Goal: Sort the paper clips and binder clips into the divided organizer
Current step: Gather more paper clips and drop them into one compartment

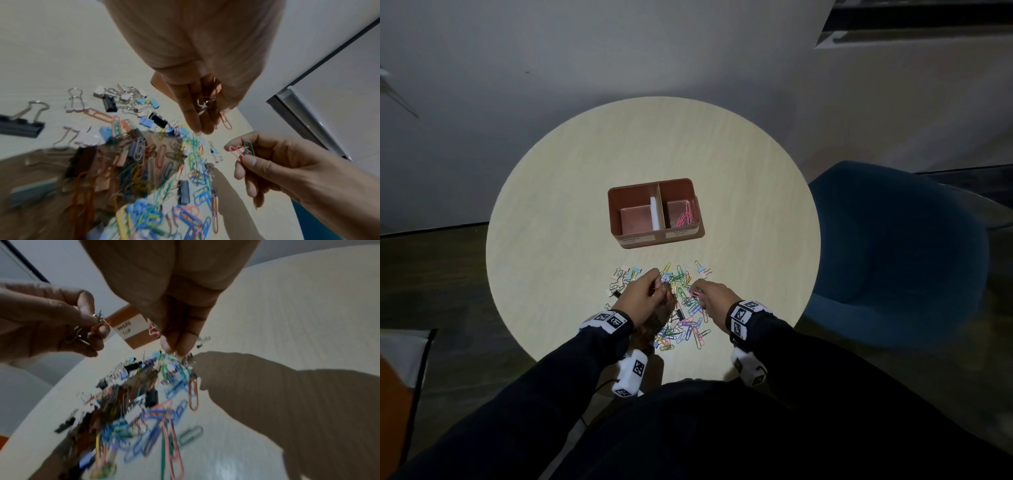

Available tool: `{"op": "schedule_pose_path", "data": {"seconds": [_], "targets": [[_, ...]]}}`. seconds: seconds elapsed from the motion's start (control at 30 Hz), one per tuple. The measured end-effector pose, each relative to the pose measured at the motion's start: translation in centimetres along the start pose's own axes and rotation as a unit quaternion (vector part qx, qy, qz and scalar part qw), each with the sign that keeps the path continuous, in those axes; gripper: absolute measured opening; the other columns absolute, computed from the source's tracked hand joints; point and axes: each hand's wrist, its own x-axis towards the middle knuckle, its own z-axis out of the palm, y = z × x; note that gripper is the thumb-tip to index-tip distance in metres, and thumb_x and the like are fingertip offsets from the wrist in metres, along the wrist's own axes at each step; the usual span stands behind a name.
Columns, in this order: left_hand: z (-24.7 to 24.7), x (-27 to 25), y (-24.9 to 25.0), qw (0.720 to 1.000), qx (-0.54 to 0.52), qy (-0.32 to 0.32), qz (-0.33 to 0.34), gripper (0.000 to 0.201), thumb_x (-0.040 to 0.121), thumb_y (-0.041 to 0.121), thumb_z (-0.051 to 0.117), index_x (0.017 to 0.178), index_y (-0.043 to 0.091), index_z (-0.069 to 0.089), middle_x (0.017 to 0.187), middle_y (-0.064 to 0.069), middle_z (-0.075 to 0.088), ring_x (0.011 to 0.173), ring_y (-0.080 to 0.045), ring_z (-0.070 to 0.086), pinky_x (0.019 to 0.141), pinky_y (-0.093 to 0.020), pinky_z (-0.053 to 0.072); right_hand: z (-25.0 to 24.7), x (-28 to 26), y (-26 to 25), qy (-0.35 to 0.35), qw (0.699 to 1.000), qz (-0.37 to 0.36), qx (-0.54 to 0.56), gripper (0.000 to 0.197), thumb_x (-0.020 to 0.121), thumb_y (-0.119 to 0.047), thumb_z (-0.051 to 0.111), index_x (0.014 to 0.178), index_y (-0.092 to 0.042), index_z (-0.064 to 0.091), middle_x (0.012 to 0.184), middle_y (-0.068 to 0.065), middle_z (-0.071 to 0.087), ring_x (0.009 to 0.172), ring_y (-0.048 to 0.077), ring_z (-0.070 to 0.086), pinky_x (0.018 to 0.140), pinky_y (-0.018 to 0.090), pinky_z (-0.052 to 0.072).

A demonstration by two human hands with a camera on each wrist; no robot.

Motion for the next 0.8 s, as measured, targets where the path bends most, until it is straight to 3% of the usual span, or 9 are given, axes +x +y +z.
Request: {"op": "schedule_pose_path", "data": {"seconds": [0.13,0.3,0.37,0.57,0.7,0.8], "targets": [[-1.5,1.1,1.2,0.999,-0.020,0.042,0.015,0.021,0.092,0.020,0.056,0.078,0.017,0.041,0.072,-0.007,0.061,0.067,-0.023,0.054,0.063,-0.033,0.042,-2.5,1.0,-1.2,0.047,0.997,-0.023,0.049,0.035,0.097,0.002,0.038,0.121,-0.015,0.056,0.088,0.001,0.056,0.065,0.004,0.046,0.059,0.019,0.039],[-4.1,3.5,4.0,0.996,-0.033,0.077,0.041,0.018,0.094,0.020,0.054,0.080,0.017,0.043,0.078,-0.004,0.067,0.076,-0.021,0.065,0.072,-0.041,0.052,-6.1,3.8,-3.4,0.112,0.987,-0.028,0.114,0.033,0.099,-0.006,0.036,0.116,-0.024,0.058,0.086,0.002,0.061,0.068,0.016,0.054,0.060,0.035,0.048],[-5.3,4.8,5.3,0.994,-0.042,0.090,0.051,0.017,0.095,0.019,0.054,0.081,0.015,0.044,0.080,-0.006,0.068,0.076,-0.021,0.068,0.072,-0.042,0.054,-8.0,5.0,-4.5,0.135,0.984,-0.042,0.109,0.034,0.098,-0.005,0.039,0.117,-0.024,0.060,0.091,0.006,0.066,0.072,0.022,0.061,0.066,0.042,0.055],[-7.7,8.7,9.1,0.991,0.024,0.123,0.049,0.014,0.093,0.015,0.054,0.084,0.012,0.043,0.072,-0.006,0.058,0.067,-0.026,0.055,0.061,-0.035,0.043,-11.9,8.2,-6.3,0.202,0.976,-0.043,0.072,0.030,0.096,-0.002,0.047,0.119,-0.013,0.064,0.106,0.014,0.069,0.090,0.029,0.067,0.081,0.041,0.057],[-8.0,11.6,9.9,0.990,0.100,0.100,0.006,0.012,0.094,0.016,0.054,0.089,0.015,0.043,0.081,-0.008,0.059,0.078,-0.030,0.056,0.065,-0.032,0.037,-12.9,11.0,-6.6,0.182,0.983,0.019,0.016,0.031,0.096,-0.006,0.050,0.123,-0.014,0.063,0.115,0.015,0.068,0.099,0.032,0.065,0.086,0.037,0.054],[-7.8,13.4,10.0,0.988,0.140,0.071,-0.005,0.007,0.094,0.015,0.053,0.098,0.011,0.048,0.095,-0.016,0.064,0.093,-0.036,0.060,0.070,-0.034,0.039,-12.9,12.3,-6.4,0.154,0.987,0.052,-0.012,0.033,0.096,-0.007,0.048,0.126,-0.014,0.061,0.121,0.017,0.064,0.103,0.035,0.064,0.088,0.037,0.053]]}}
